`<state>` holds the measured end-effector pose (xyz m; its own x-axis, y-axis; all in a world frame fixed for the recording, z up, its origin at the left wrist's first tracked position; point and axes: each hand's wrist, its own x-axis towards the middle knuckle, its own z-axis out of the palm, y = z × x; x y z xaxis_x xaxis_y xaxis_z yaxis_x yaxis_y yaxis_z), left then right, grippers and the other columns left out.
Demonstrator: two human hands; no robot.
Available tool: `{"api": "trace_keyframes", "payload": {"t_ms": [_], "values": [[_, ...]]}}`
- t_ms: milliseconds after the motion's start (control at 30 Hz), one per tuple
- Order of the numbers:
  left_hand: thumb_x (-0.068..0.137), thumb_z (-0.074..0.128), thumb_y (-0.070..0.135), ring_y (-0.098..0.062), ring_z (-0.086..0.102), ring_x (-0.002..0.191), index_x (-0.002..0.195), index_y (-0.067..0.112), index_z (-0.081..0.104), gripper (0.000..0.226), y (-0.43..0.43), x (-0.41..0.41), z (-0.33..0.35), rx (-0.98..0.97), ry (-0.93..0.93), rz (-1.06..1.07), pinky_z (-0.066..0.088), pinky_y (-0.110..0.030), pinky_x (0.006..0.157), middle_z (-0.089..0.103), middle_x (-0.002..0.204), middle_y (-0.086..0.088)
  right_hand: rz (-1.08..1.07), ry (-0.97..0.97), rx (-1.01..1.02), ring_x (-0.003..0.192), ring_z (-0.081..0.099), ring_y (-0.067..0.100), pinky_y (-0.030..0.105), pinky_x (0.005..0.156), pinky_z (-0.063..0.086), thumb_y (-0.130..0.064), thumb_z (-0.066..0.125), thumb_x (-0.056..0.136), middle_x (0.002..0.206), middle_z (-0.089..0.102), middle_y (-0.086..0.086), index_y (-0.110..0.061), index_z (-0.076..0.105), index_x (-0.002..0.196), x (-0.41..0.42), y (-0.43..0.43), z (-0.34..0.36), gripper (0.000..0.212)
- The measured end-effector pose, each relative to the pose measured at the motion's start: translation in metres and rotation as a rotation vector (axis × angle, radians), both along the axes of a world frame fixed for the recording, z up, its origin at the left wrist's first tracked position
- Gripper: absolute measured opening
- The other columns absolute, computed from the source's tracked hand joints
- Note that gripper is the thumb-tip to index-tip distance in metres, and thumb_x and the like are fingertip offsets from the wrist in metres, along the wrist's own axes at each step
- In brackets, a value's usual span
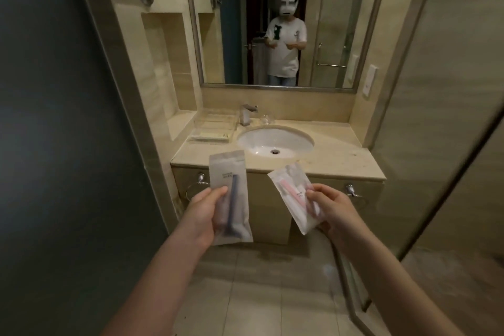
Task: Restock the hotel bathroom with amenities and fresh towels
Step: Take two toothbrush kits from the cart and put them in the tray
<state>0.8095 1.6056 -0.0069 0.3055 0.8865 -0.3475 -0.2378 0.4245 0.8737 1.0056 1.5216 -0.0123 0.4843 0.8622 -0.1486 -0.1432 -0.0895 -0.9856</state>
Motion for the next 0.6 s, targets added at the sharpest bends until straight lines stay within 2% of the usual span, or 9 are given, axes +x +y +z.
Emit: {"api": "trace_keyframes", "payload": {"t_ms": [133,233,300,467,600], "values": [[0.092,0.052,0.018,-0.028,0.061,0.103,0.115,0.014,0.058,0.023,0.051,0.037,0.003,0.006,0.003,0.053,0.05,-0.047,0.089,0.062,0.11,-0.011,0.071,-0.013,-0.008,0.069,0.057,0.016,0.026,0.057,0.045,-0.009,0.054,0.091,0.078,0.062,0.003,-0.014,0.066,0.079,0.036,0.062,0.002,0.017],[0.093,0.052,0.018,-0.025,0.063,0.1,0.114,0.014,0.059,0.023,0.088,0.057,0.005,-0.004,-0.03,0.095,0.054,-0.039,0.079,0.064,0.109,-0.01,0.126,-0.009,-0.01,0.067,0.056,0.014,0.02,0.051,0.044,-0.01,0.053,0.092,0.078,0.061,0.002,-0.015,0.065,0.081,0.05,0.107,0.002,0.017],[0.093,0.052,0.019,-0.025,0.063,0.099,0.113,0.015,0.06,0.022,0.114,0.066,0.003,-0.029,-0.062,0.111,0.054,-0.037,0.075,0.065,0.108,-0.01,0.151,-0.013,-0.005,0.074,0.058,0.015,0.021,0.055,0.045,-0.012,0.054,0.092,0.086,0.061,0.003,-0.015,0.065,0.086,0.057,0.138,0.001,0.013],[0.092,0.051,0.019,-0.029,0.062,0.105,0.116,0.013,0.059,0.025,0.186,0.07,-0.013,-0.108,-0.095,0.077,0.053,-0.044,0.087,0.063,0.114,-0.014,0.18,-0.046,0.01,0.079,0.06,0.017,0.025,0.062,0.047,-0.016,0.057,0.091,0.093,0.062,0.005,-0.007,0.066,0.099,0.065,0.211,-0.005,0.015],[0.092,0.052,0.018,-0.027,0.062,0.103,0.117,0.011,0.059,0.027,0.25,0.065,-0.025,-0.139,-0.113,0.026,0.055,-0.036,0.07,0.063,0.114,-0.014,0.183,-0.069,-0.002,0.077,0.061,0.015,0.024,0.058,0.049,-0.018,0.057,0.091,0.093,0.062,0.004,-0.007,0.065,0.101,0.065,0.274,-0.012,0.017]]}}
